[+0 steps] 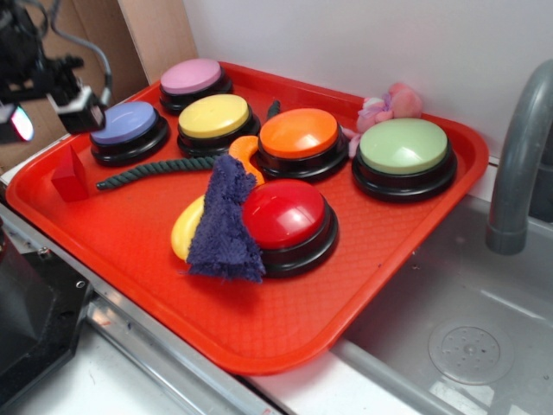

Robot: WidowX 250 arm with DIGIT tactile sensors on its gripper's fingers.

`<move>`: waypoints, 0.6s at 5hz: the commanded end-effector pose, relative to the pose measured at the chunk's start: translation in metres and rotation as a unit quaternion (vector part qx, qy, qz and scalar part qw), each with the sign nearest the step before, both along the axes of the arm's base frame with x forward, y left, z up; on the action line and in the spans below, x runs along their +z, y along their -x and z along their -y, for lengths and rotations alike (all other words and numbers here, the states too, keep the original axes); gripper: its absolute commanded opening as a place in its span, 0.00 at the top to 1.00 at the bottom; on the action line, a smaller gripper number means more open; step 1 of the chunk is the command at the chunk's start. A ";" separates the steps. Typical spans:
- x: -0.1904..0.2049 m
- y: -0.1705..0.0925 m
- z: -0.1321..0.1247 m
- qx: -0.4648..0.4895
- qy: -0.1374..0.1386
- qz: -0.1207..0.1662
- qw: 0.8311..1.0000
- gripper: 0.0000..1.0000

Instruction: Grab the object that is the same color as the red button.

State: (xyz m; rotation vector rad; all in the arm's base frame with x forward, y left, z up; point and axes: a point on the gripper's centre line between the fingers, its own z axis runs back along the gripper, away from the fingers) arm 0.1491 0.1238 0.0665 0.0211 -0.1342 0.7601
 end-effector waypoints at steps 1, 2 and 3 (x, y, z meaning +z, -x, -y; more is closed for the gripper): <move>-0.027 -0.001 -0.011 0.014 -0.028 0.022 0.999 0.00; -0.043 -0.001 -0.011 0.018 -0.023 0.010 1.000 0.00; -0.050 -0.002 -0.009 0.017 -0.016 0.008 1.000 0.00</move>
